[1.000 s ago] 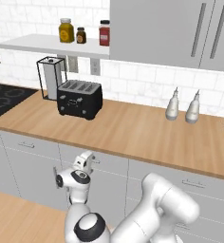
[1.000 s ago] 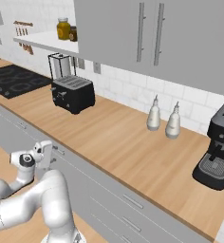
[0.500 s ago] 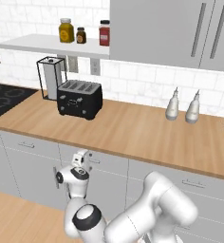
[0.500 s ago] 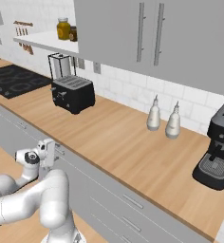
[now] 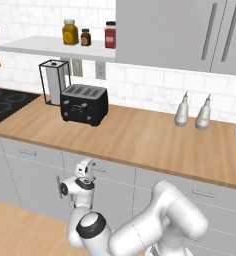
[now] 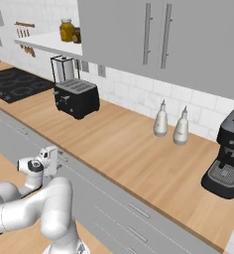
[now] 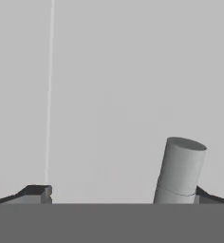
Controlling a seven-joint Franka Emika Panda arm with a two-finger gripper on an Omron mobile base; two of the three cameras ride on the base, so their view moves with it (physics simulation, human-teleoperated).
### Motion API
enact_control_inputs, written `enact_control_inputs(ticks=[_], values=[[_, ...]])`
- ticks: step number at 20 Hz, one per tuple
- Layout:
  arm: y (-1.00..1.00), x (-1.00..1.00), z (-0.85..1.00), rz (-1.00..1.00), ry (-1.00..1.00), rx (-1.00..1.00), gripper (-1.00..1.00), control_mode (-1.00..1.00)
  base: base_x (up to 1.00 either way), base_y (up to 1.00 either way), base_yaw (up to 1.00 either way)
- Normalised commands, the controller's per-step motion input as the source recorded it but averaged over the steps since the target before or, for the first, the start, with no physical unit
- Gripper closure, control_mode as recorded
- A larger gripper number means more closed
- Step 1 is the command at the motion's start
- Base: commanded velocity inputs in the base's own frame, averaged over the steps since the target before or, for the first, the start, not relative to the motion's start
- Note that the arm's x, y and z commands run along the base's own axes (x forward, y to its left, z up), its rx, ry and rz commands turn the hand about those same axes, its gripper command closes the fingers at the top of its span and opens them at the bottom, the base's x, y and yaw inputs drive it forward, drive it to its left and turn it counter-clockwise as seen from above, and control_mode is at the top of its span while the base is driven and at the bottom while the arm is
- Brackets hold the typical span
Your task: Take a straw from the drawer in front and place it inside the glass cup on the dining counter.
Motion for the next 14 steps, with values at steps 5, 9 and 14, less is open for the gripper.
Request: enact_control_inputs(ticks=[5, 9, 14], values=[[-0.15, 0.24, -0.67, 0.17, 0.01, 0.00, -1.00, -1.00, 0.00, 0.00, 0.00], [-0.21, 0.14, -0.76, 0.20, 0.14, 0.06, 1.00, -1.00, 0.00, 0.00, 0.00], [-0.05, 0.10, -0.76, 0.14, 0.29, 0.12, 1.00, -1.00, 0.00, 0.00, 0.00]])
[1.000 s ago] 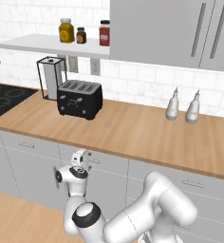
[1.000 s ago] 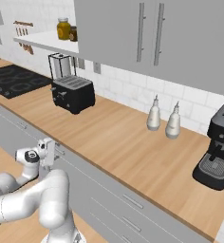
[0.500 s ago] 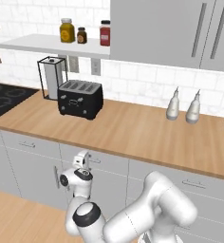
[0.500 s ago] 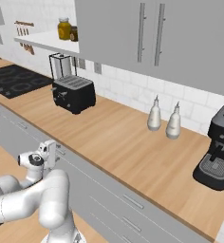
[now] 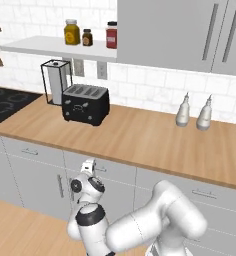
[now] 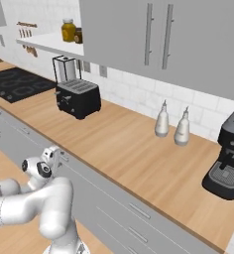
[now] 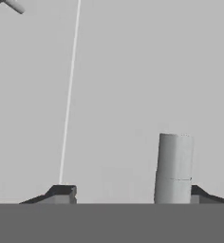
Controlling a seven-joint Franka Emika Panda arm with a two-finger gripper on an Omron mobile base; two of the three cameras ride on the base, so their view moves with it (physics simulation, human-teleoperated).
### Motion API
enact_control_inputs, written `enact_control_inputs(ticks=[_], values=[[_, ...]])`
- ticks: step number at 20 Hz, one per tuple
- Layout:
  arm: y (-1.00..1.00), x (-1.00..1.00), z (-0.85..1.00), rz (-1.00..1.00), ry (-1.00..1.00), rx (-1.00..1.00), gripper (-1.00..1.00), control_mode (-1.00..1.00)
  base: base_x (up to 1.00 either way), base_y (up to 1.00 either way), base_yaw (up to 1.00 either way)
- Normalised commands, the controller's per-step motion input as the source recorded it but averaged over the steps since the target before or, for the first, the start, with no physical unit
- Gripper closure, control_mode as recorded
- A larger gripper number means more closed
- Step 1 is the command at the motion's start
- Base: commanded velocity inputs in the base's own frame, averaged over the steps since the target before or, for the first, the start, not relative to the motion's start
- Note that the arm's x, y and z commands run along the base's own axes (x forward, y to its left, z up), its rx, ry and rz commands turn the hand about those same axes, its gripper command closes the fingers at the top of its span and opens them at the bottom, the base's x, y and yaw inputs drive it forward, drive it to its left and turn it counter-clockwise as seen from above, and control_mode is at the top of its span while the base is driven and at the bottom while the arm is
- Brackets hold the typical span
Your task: Take a straw from the drawer in front and place it inside the glass cup on the dining counter.
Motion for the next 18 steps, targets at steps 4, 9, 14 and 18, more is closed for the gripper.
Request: enact_control_inputs(ticks=[4, 9, 14, 18], values=[[0.11, 0.02, -0.69, 0.03, 0.35, 0.14, 1.00, -1.00, 0.00, 0.00, 0.00], [0.73, -0.03, -0.86, 0.01, 0.34, 0.07, 1.00, -1.00, 0.00, 0.00, 0.00], [1.00, -0.64, -0.98, 0.08, 0.23, 0.04, 1.00, -1.00, 0.00, 0.00, 0.00], [1.00, -1.00, -0.89, 0.05, 0.23, 0.04, 1.00, -1.00, 0.00, 0.00, 0.00]])
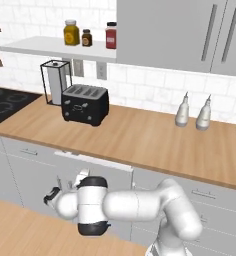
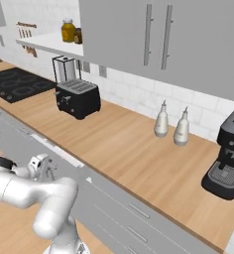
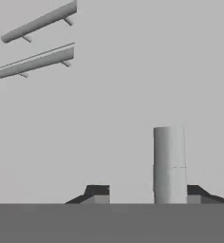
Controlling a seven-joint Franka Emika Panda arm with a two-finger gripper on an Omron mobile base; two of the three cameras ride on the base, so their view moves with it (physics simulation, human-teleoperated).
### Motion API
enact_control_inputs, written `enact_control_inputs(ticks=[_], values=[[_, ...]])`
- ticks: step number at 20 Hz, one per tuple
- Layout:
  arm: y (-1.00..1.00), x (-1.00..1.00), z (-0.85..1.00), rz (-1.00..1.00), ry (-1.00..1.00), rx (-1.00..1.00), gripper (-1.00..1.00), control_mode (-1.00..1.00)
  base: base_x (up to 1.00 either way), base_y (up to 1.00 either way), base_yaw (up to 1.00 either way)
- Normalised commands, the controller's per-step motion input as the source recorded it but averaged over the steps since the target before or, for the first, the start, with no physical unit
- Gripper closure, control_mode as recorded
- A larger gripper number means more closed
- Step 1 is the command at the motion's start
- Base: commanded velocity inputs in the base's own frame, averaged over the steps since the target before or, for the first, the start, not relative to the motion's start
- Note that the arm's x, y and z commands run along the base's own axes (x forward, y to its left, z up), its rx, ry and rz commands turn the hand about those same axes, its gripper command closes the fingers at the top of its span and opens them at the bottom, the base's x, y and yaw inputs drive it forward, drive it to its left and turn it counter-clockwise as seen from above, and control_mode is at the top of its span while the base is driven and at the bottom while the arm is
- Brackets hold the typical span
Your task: Take a straw from the drawer in front and place it inside the glass cup on the dining counter.
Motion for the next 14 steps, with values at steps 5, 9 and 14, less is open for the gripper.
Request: enact_control_inputs(ticks=[5, 9, 14], values=[[1.00, -1.00, -0.52, 0.00, 0.39, 0.03, 1.00, -1.00, 0.00, 0.00, 0.00], [1.00, -1.00, -0.36, 0.01, 0.45, 0.03, 1.00, -1.00, 0.00, 0.00, 0.00], [1.00, -1.00, -0.59, 0.08, 0.32, 0.01, 1.00, -1.00, 0.00, 0.00, 0.00]])
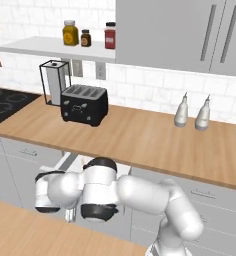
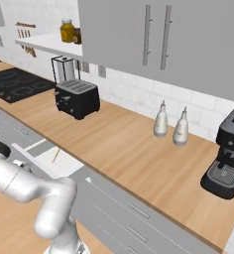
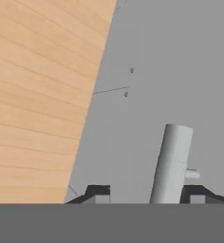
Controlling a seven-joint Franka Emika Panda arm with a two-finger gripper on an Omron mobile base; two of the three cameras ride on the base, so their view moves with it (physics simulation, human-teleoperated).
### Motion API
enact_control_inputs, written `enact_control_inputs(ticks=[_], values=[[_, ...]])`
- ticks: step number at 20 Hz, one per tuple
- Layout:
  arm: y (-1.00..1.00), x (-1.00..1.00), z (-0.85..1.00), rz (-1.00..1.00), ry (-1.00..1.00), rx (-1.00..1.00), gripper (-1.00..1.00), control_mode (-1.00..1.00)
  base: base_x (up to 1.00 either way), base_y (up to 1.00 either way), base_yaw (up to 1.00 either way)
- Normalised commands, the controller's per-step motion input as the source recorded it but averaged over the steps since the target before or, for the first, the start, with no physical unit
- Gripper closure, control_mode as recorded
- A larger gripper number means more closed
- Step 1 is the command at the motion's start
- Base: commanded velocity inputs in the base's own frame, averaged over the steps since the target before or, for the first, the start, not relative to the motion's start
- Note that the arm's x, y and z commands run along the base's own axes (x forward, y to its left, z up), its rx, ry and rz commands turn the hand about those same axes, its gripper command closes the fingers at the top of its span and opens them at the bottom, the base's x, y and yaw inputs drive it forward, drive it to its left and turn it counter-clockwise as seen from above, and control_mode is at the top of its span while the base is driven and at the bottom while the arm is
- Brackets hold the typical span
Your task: Take a straw from the drawer in front and place it inside the glass cup on the dining counter.
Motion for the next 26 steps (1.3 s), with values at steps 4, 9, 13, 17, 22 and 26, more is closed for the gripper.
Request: enact_control_inputs(ticks=[4, 9, 13, 17, 22, 26], values=[[1.00, -1.00, -0.81, 0.22, 0.17, 0.00, 1.00, -1.00, 0.00, 0.00, 0.00], [1.00, -1.00, -0.71, 0.23, 0.21, 0.00, 1.00, -1.00, 0.00, 0.00, 0.00], [1.00, -1.00, -0.37, 0.21, 0.30, 0.00, 1.00, -1.00, 0.00, 0.00, 0.00], [0.99, -1.00, -0.10, 0.20, 0.34, 0.03, 1.00, -1.00, 0.00, 0.00, 0.00], [0.24, -0.86, 0.75, 0.05, 0.06, 0.16, -1.00, -1.00, 0.00, 0.00, 0.00], [-0.42, -0.83, 1.00, 0.00, -0.16, 0.39, -1.00, -1.00, 0.00, 0.00, 0.00]])
